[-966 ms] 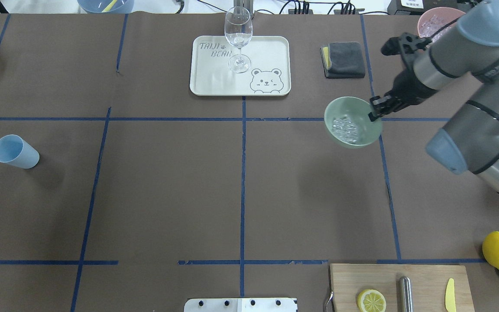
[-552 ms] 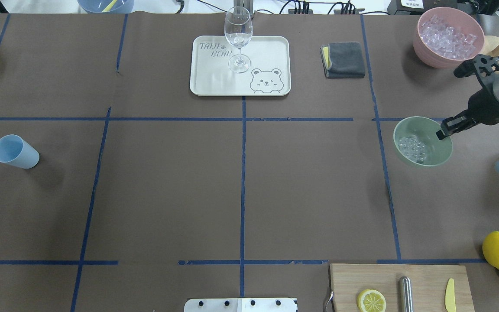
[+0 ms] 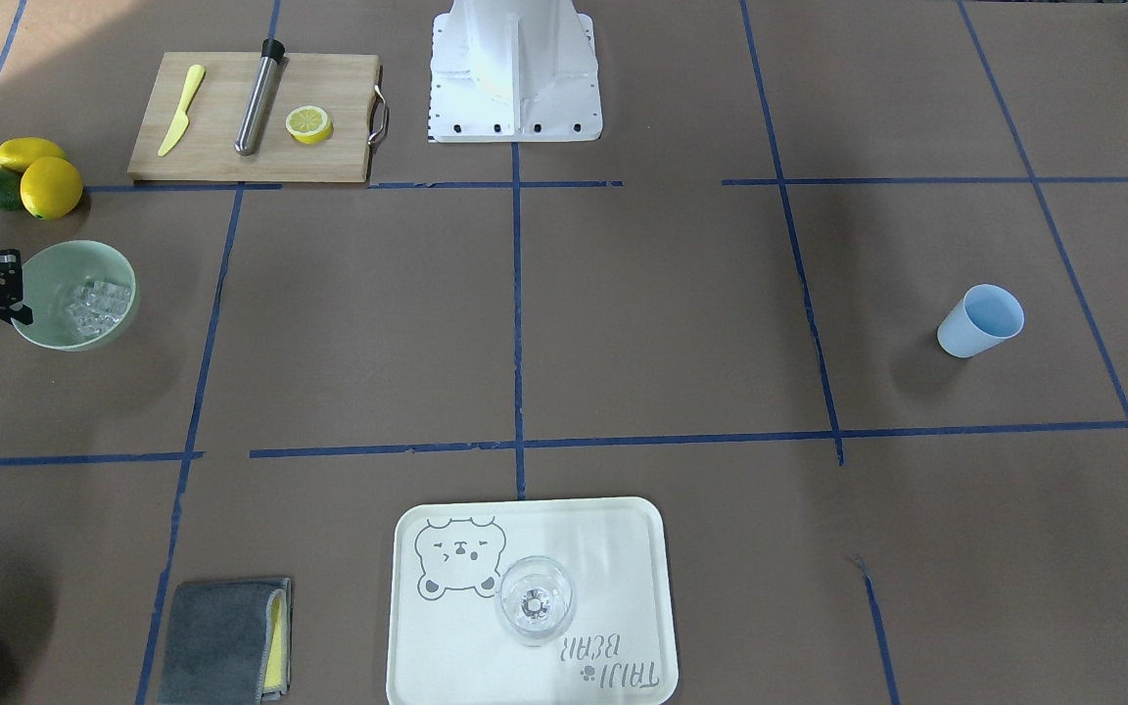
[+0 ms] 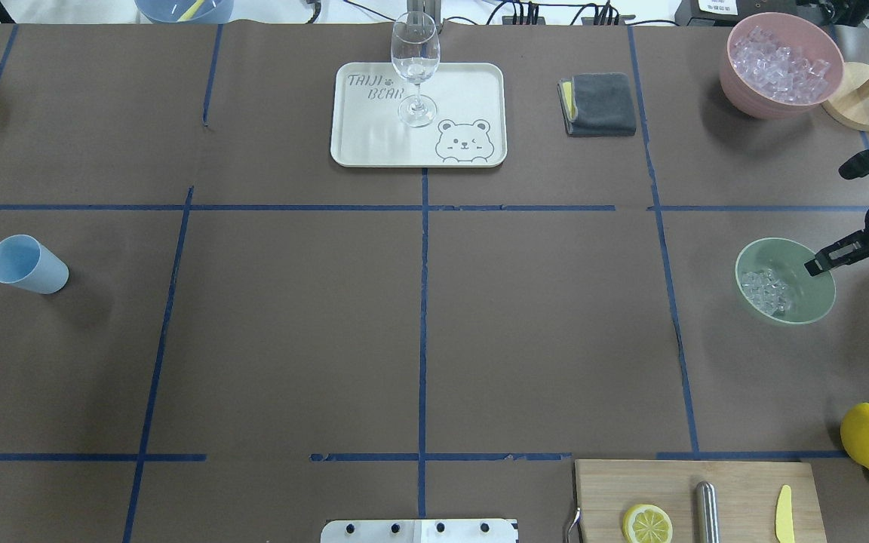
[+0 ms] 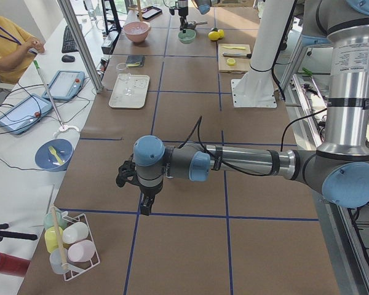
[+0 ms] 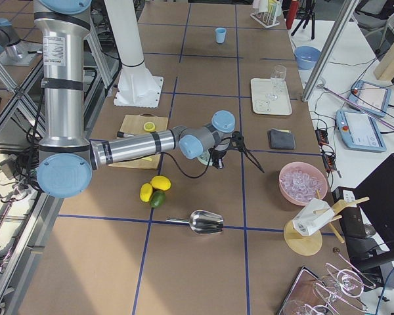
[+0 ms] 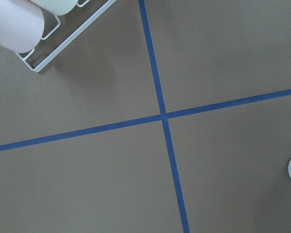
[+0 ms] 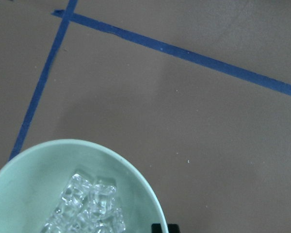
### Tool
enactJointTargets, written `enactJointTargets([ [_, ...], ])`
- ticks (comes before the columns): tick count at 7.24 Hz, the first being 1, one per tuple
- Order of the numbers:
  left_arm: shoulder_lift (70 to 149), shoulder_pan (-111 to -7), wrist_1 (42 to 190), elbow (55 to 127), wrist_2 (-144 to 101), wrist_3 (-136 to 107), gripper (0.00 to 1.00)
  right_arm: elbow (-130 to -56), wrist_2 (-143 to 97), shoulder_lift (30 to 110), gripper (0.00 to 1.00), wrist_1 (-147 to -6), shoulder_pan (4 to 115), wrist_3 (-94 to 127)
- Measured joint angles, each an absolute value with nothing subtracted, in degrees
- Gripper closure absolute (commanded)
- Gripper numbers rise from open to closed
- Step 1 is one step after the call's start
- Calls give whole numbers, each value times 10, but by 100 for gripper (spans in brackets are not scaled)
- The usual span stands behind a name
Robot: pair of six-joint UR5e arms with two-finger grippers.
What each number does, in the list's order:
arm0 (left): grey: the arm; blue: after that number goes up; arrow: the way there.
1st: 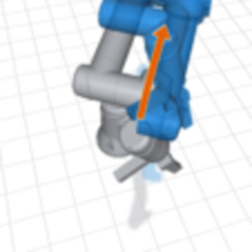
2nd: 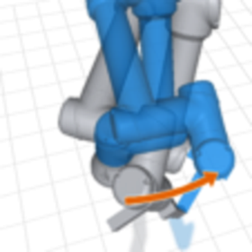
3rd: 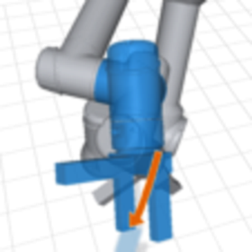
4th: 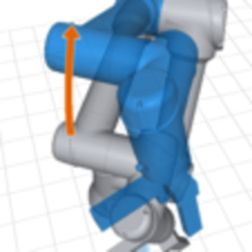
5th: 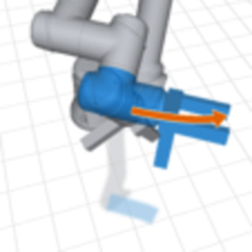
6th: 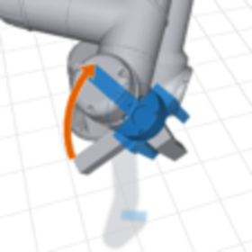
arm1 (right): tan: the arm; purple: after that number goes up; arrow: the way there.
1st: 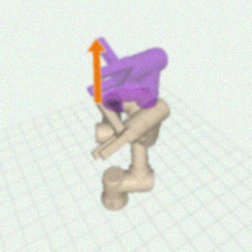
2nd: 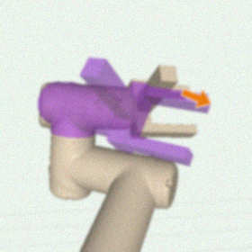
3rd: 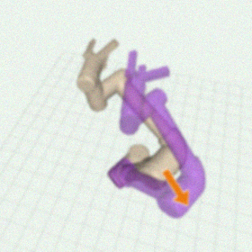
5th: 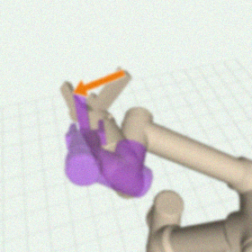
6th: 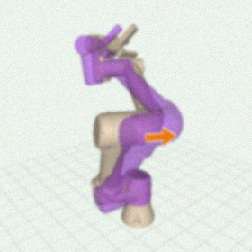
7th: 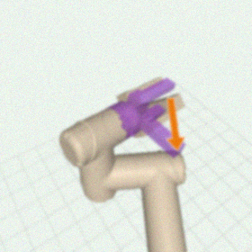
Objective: Pour ice into bowl
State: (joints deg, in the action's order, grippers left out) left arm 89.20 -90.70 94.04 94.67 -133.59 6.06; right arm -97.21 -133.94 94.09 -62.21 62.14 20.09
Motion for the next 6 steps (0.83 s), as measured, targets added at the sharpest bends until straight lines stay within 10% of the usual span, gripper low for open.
enactJointTargets([
  [1, 892, -907, 940, 946, -1336, 61, 0, -942, -1340, 947, 100, -572, 621, 202],
  [2, 892, -907, 940, 946, -1336, 61, 0, -924, -1340, 949, 77, -546, 621, 202],
  [3, 892, -907, 941, 946, -1336, 61, 0, -915, -1340, 949, 1, -535, 621, 202],
  [6, 891, -907, 941, 945, -1335, 61, 0, -914, -1321, 948, 0, -522, 627, 200],
])
